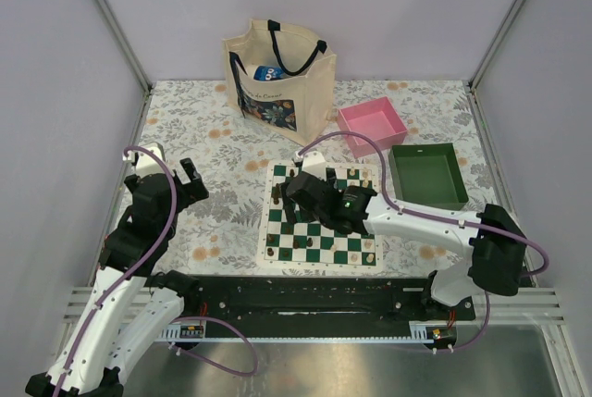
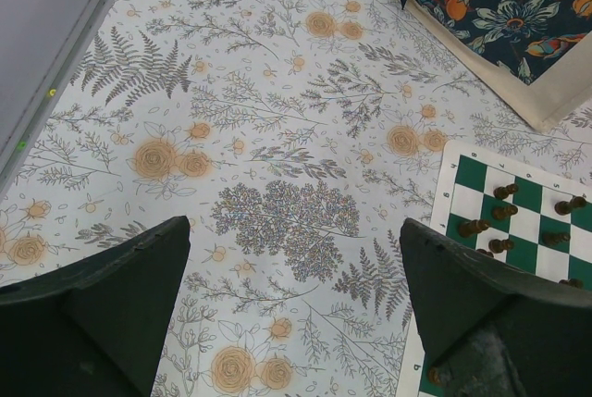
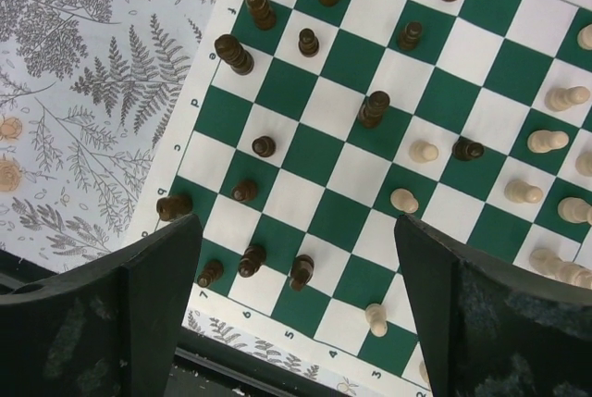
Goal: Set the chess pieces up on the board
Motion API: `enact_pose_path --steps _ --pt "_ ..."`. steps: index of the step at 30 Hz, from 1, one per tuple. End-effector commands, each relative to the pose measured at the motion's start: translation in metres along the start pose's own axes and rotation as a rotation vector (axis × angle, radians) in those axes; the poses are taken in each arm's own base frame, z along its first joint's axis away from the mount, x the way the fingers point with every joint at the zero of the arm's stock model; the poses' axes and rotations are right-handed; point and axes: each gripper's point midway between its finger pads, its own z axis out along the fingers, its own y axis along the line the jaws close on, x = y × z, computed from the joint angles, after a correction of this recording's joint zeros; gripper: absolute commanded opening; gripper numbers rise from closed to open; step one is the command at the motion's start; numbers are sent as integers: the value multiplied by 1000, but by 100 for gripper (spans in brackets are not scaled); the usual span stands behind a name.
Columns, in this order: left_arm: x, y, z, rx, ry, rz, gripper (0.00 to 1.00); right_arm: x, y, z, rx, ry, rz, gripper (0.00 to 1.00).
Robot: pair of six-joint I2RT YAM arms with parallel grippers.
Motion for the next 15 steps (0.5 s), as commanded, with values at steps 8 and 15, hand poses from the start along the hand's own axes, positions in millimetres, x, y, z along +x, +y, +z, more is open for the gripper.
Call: enact_pose_path --steps 8,15 --pt "-9 -5 2 17 -34 -37 99 27 22 18 -71 146 58 75" --pt "-9 -4 3 15 -33 -39 99 36 34 31 -86 198 50 63"
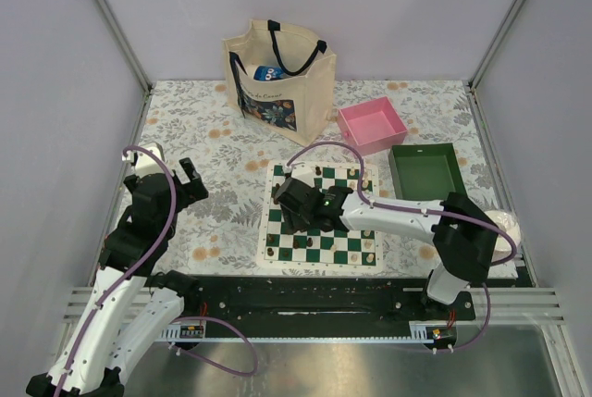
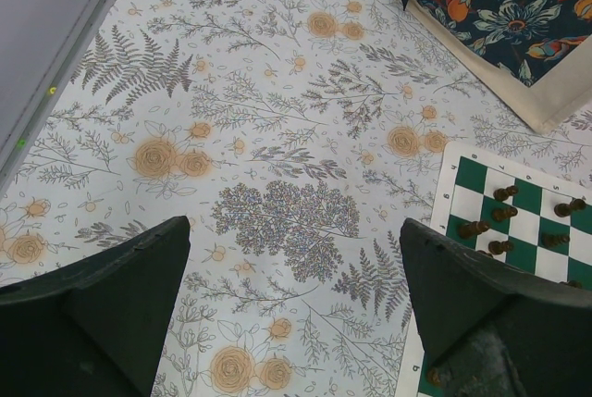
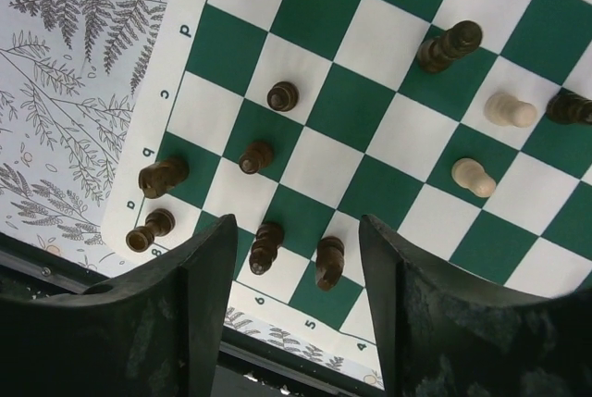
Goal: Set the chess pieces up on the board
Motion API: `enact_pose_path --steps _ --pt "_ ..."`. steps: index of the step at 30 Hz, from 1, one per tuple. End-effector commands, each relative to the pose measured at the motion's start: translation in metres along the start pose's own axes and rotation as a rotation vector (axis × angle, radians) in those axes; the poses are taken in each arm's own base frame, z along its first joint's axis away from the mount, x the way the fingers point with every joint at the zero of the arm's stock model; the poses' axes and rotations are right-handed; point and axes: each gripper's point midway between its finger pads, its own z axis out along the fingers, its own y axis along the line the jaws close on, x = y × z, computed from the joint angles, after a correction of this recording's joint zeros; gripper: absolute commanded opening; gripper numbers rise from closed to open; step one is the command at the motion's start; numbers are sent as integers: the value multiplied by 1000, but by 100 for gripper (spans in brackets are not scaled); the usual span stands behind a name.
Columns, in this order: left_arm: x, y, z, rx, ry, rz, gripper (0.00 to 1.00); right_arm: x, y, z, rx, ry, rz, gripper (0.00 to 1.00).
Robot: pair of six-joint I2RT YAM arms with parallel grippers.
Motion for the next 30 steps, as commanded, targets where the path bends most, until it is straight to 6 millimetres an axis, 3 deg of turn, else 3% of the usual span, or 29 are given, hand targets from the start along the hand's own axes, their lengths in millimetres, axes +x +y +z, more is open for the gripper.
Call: enact_pose_path --steps 1,10,30 --pt "-9 -6 2 19 -34 -33 99 -16 19 -3 -59 -9 45 62" --pt "-9 -8 3 31 -32 -36 99 3 22 -6 -112 59 23 52" --pt "-8 -7 4 33 -26 -37 99 34 29 7 -124 160 0 50"
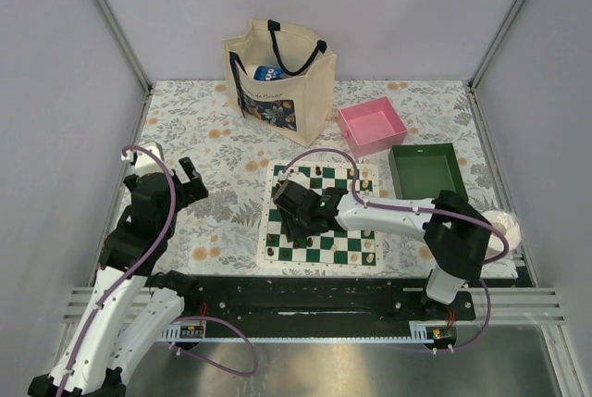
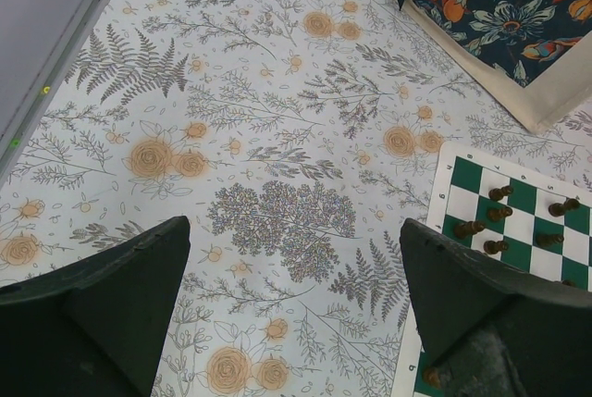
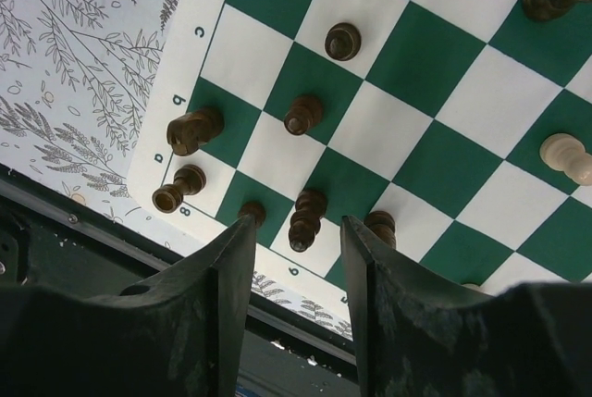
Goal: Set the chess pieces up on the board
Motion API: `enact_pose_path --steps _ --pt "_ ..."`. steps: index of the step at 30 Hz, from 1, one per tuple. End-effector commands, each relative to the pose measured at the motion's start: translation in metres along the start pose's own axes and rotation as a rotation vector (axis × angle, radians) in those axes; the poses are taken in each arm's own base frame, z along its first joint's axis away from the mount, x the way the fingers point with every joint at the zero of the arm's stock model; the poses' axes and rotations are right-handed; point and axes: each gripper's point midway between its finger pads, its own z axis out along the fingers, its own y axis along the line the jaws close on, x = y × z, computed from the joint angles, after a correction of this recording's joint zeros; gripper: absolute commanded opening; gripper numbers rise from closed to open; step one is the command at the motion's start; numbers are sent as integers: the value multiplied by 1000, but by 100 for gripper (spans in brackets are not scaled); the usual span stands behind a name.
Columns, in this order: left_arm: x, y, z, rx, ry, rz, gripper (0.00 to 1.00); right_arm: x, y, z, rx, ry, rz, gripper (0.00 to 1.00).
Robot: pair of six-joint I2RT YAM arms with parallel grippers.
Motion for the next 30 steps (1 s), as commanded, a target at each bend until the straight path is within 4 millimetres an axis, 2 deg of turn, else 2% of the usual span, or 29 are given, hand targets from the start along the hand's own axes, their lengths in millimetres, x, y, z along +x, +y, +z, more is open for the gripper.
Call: enact_pose_path --steps 1,15,23,30 --pt "-8 -6 3 25 -31 -29 99 7 7 3 -17 25 -8 50" --pt "-7 -7 3 29 -28 -29 99 18 6 9 9 64 -35 46" --pt "-7 -8 3 31 -25 -29 99 15 8 9 5 57 -43 39" --pt "-7 -8 4 33 -23 -31 99 14 10 8 -2 63 -49 26"
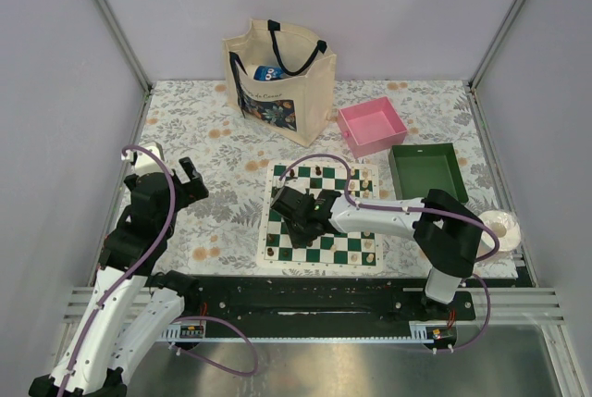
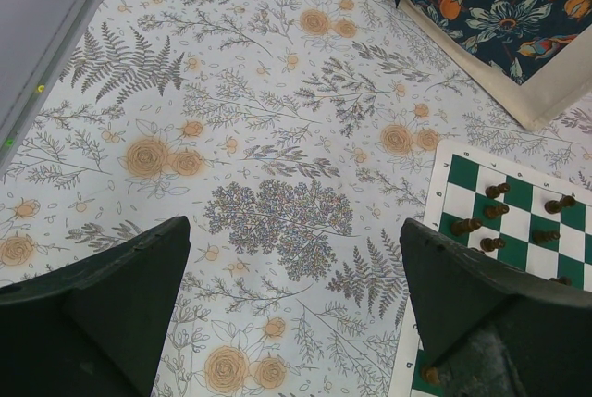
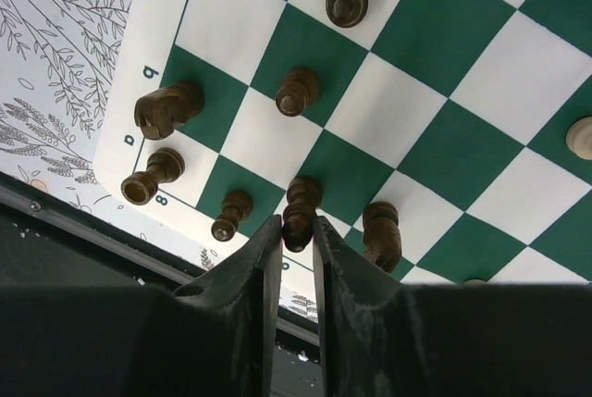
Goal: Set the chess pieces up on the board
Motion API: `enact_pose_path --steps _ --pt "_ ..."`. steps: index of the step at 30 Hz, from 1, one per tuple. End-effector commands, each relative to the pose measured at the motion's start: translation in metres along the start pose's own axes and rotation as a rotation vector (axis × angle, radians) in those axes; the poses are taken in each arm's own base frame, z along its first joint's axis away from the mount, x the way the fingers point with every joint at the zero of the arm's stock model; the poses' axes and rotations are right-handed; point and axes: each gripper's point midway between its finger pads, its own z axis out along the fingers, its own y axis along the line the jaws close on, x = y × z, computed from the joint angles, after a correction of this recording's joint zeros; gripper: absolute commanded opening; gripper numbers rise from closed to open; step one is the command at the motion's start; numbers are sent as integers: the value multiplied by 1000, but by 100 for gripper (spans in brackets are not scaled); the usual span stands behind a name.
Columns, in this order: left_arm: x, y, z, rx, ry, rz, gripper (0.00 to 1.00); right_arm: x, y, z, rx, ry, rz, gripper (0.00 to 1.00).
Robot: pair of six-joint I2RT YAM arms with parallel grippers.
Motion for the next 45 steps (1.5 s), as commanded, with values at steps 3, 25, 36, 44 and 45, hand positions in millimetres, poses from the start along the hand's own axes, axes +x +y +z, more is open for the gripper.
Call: enact_pose_path --steps 3,25,36,44,45 --pt "-7 -7 3 27 -28 -26 99 -10 10 -7 -16 -18 -22 21" --pt "-8 -6 1 34 -38 -38 99 -76 35 -58 -62 -215 -51 17" --pt "-11 -6 0 38 -47 -48 99 -84 50 -21 -37 -165 -78 17" --pt "-10 -7 1 41 -43 -49 99 -81 50 -1 -10 -139 -82 17" --pt "-10 -6 1 40 -42 -49 99 -81 50 1 -7 -135 -81 17"
